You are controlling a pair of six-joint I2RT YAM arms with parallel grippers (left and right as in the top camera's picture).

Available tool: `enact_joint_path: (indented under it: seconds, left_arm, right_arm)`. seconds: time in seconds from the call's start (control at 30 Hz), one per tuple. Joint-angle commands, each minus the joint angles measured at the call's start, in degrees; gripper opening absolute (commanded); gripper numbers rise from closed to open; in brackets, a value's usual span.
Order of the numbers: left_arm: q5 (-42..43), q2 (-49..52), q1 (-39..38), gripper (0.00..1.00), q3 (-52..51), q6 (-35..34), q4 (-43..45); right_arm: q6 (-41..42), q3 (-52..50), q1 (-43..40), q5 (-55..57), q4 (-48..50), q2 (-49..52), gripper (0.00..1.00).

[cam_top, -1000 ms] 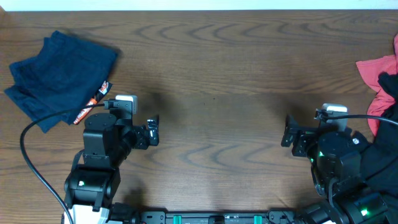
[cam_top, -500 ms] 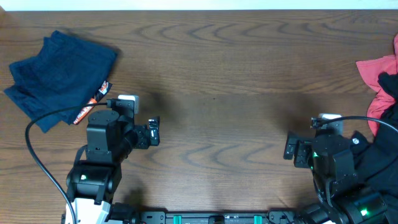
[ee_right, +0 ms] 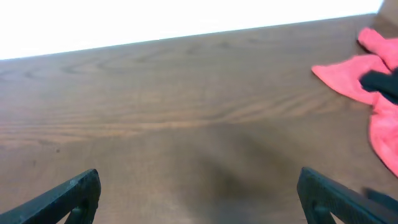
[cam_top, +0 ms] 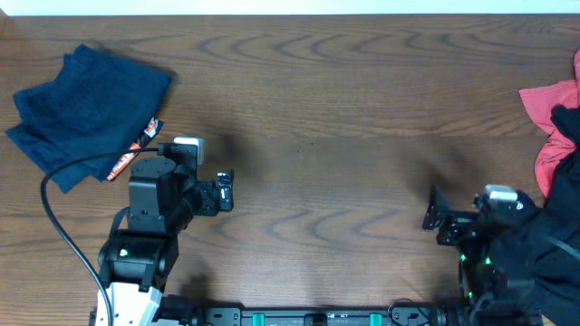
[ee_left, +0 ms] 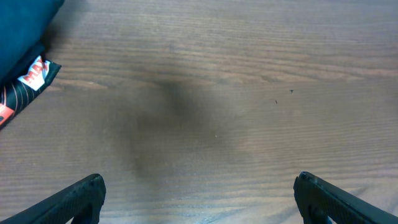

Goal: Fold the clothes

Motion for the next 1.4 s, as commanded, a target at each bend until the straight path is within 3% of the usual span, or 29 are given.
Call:
enact_joint_path:
  seconds: [0.0,0.23,0.33,0.5,1.37]
  left_arm:
    - [-0.68,0.24,-0.17,0.98,-0.09,-0.28,0.00]
    - [-0.68,0.57,-0.17,0.98,-0.09,-0.28,0.00]
    - [-0.68,0.57,-0.17,0.98,-0.09,-0.28,0.00]
    - [-0.68,0.57,-0.17,0.98,-0.09,-0.28,0.00]
    - [-0.68,0.57,-0.17,0.98,-0.09,-0.28,0.00]
  right_arm:
    - [-2.64,-5.88,-2.01,-5.51,4.07,-6.88,0.99]
    - [-5.79,-16.79,-2.47,-5.01,24.30,-8.74,0.99]
    - [-8.59,-16.68,-2.34,-4.35,24.57,-8.74,0.99]
    - [-8.59,-16.65,-2.36,-4.35,21.05,-8.74,0.99]
    - [-8.59,-16.65,-2.36,-4.15,21.14,-8.57,0.99]
